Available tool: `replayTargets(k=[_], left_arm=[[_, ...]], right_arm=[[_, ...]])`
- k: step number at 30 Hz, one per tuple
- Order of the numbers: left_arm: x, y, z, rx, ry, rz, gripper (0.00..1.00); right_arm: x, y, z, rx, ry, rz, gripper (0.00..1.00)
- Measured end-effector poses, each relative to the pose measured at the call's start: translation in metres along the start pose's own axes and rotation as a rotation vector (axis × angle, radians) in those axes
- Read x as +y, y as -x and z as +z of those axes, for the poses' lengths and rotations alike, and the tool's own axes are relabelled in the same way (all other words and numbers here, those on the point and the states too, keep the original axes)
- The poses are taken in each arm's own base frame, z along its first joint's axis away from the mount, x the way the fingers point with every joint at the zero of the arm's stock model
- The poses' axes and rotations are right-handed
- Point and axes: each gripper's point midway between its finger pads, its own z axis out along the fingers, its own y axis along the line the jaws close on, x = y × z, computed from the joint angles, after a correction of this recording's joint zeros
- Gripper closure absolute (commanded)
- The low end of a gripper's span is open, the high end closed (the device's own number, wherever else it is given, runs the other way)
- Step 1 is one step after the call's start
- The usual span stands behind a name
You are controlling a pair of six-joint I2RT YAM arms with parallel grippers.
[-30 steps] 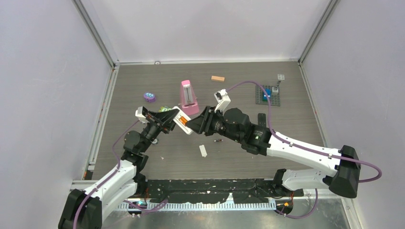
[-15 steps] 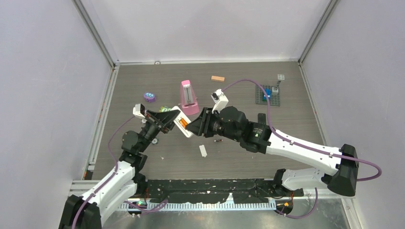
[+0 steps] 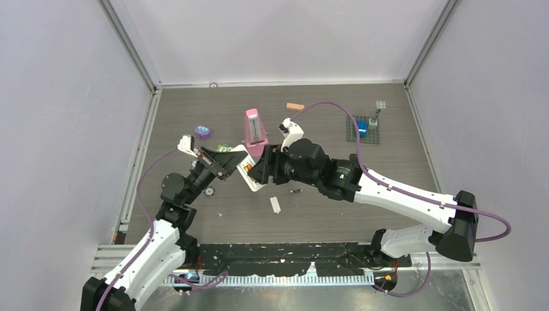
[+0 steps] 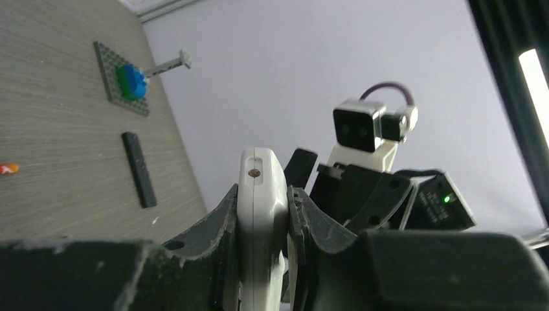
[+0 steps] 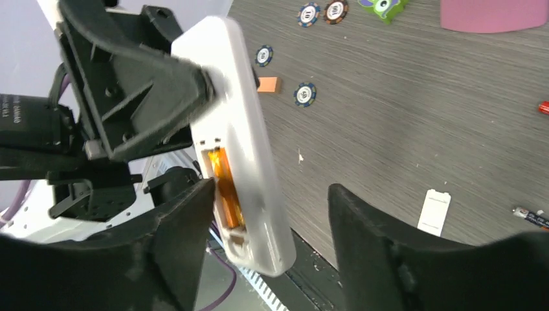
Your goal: Load the batteries into the remote control
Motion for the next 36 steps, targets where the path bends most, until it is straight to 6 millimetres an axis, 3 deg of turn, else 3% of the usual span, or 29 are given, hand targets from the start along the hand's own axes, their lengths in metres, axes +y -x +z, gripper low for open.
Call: replayTargets(k=[4, 8, 19, 23, 29, 32, 36], left_arm=[[0.003, -0.013, -0.003, 0.076, 0.029, 0.105, 1.0], [0.0, -0.016, -0.005, 0.105, 0.035, 0.201, 1.0], [0.017, -0.023, -0.009, 0.153, 0.08, 0.276, 1.0], [0.017, -0.023, -0.011, 0.152, 0.087, 0.276, 1.0], [0.012, -0.021, -0.016, 0.135, 0.082, 0.28, 1.0], [0.013, -0.021, -0.018, 0.129, 0.094, 0.275, 1.0], [0.019, -0.022, -0.022, 0.132, 0.128, 0.259, 1.0]], right_arm=[[-0.008, -0.002, 0.002, 0.002, -0.026, -0.034, 0.17], [-0.008, -0.004, -0.001, -0.001, -0.014, -0.04, 0.15], [0.011, 0.007, -0.034, -0.069, 0.116, -0.064, 0.15], [0.02, -0.004, -0.036, -0.055, 0.108, -0.151, 0.15], [0.032, -0.025, -0.016, -0.009, 0.036, -0.334, 0.15], [0.026, -0.037, 0.0, 0.024, -0.034, -0.419, 0.15], [0.014, -0.047, 0.021, 0.06, -0.137, -0.517, 0.24]])
